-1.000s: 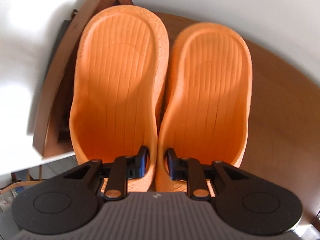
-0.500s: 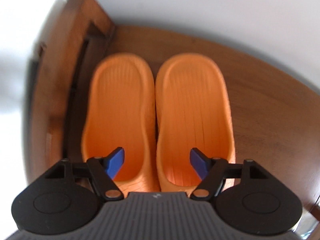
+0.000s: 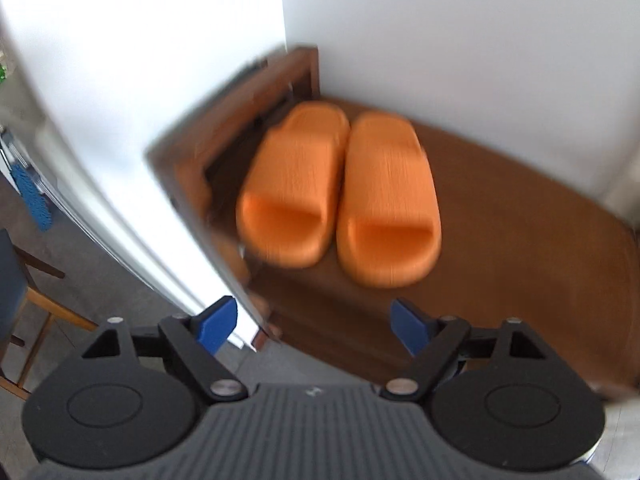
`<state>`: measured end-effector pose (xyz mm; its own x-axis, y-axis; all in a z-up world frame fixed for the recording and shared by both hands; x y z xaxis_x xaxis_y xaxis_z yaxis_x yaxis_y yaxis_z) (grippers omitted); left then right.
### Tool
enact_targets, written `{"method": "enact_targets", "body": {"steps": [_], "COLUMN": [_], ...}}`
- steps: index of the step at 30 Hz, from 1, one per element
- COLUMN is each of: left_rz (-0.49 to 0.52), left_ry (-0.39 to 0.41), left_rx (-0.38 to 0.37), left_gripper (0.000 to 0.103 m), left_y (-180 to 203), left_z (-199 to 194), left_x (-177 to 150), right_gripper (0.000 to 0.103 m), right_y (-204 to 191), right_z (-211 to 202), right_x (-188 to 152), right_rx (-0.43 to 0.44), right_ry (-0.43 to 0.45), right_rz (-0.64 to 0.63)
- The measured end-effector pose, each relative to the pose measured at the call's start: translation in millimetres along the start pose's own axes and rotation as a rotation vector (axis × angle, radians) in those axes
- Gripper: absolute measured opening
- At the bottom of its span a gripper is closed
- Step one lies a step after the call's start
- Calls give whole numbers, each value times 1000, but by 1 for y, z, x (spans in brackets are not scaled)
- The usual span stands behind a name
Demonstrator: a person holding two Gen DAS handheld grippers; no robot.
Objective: Organize scattered shoes
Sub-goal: 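Lower the orange slides onto the top shelf board and open the right gripper, then move the right gripper down over the grey sneakers on the floor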
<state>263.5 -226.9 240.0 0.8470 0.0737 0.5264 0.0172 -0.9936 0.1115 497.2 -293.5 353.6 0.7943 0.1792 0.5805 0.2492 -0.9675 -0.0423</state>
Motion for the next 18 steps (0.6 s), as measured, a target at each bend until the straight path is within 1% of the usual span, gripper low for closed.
{"method": "enact_targets", "body": {"steps": [1, 3, 4, 7, 9, 12, 15, 16, 18], "left_rz": [-20, -43, -56, -74, -56, -31, -15, -7, 15], "left_ry": [-40, -97, -116, -138, -121, -76, -49, -44, -34], "left_rx": [6, 4, 4, 2, 3, -8, -31, -33, -33], "left_gripper": [57, 58, 58, 58, 58, 58, 59, 59, 59], "left_y": [-2, -11, -14, -26, -33, -50, -72, -78, -93], "left_z": [0, 3, 5, 10, 11, 15, 21, 22, 25], "left_x": [-15, -33, -40, -52, -54, -60, -71, -76, -87], "right_gripper": [86, 86, 86, 86, 86, 86, 86, 86, 86], "right_y": [-3, -8, -8, -4, 5, 10, -6, -17, -36], "right_z": [-3, -12, -10, -1, 7, 12, 12, 14, 17], "right_x": [-30, -68, -89, -133, -170, -206, -239, -254, -269], "right_rx": [-9, -10, -12, -17, -11, -33, -56, -54, -53], "right_ry": [-17, -26, -30, -37, -37, -12, 25, 28, 24], "right_rz": [13, 56, 91, 150, 178, 186, 192, 203, 215]}}
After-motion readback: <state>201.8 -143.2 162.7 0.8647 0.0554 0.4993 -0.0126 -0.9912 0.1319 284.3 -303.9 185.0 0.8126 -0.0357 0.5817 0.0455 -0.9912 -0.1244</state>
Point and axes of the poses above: each gripper's, at about its wrist camera, not at the fingertips, and z roughly the way its jaws point, y to its right, x to its top, the point moved 7 cm from there along z, roughly the way its jaws point, and after that the axes turned 5 degrees about y, right-handed, at the moved point
